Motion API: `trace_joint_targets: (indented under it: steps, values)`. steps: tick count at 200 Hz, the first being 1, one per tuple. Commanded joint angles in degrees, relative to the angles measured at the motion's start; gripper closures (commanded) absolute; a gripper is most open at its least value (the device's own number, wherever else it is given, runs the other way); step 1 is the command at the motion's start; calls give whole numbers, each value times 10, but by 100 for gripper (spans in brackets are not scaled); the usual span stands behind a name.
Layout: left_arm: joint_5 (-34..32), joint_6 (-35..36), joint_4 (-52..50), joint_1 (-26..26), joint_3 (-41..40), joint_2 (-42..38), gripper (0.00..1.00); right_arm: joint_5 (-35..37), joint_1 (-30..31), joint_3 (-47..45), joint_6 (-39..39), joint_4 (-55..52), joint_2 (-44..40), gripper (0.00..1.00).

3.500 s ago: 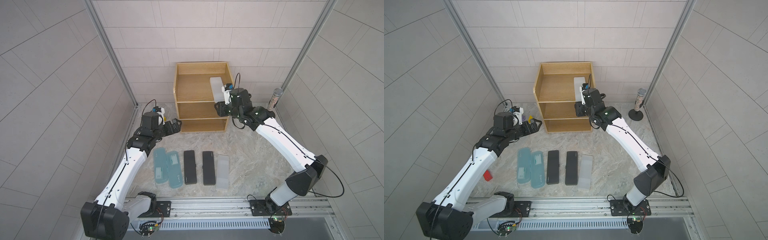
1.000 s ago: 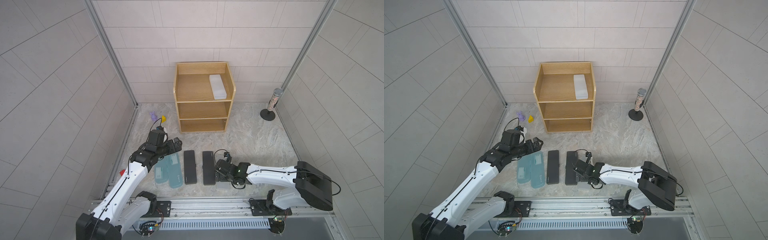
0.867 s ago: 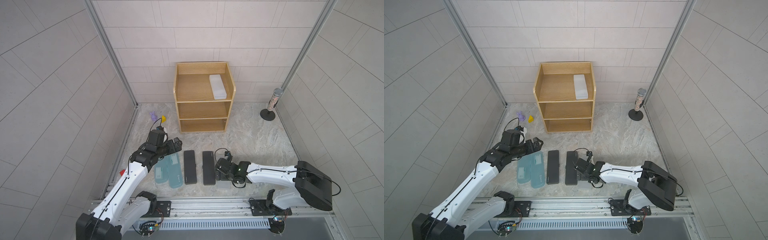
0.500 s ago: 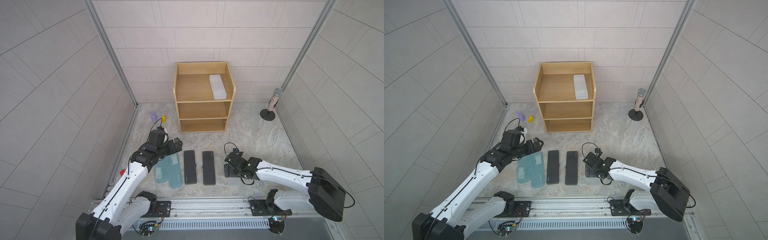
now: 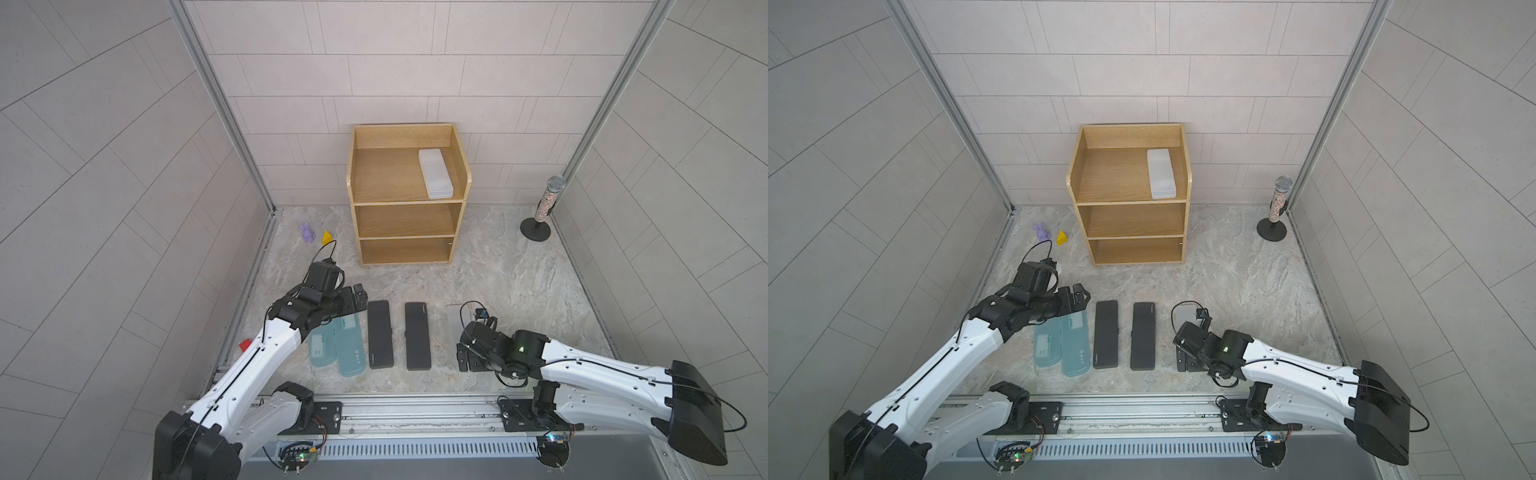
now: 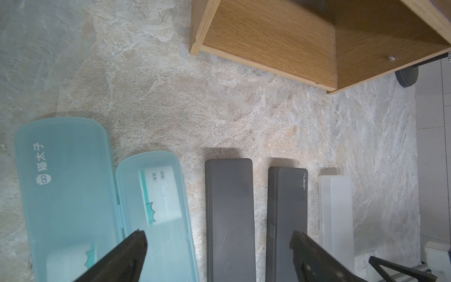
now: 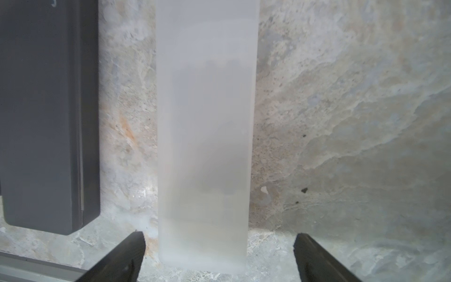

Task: Place the pencil cases on the shelf according to color
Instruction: Pick up the pencil case from the center of the board.

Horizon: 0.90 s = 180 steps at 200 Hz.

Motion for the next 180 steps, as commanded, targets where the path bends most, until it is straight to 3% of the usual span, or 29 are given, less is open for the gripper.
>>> trace_joint_targets:
  steps: [1, 120, 180]
  values:
    - [-5, 13, -9, -4, 16, -10, 0, 30, 5, -18, 43, -6, 8, 0]
    - [5, 29, -6, -4, 25, 5, 0, 6, 18, 3, 45, 47, 119, 0]
    - [7, 29, -5, -4, 24, 3, 0, 35, 29, -1, 61, 2, 71, 0]
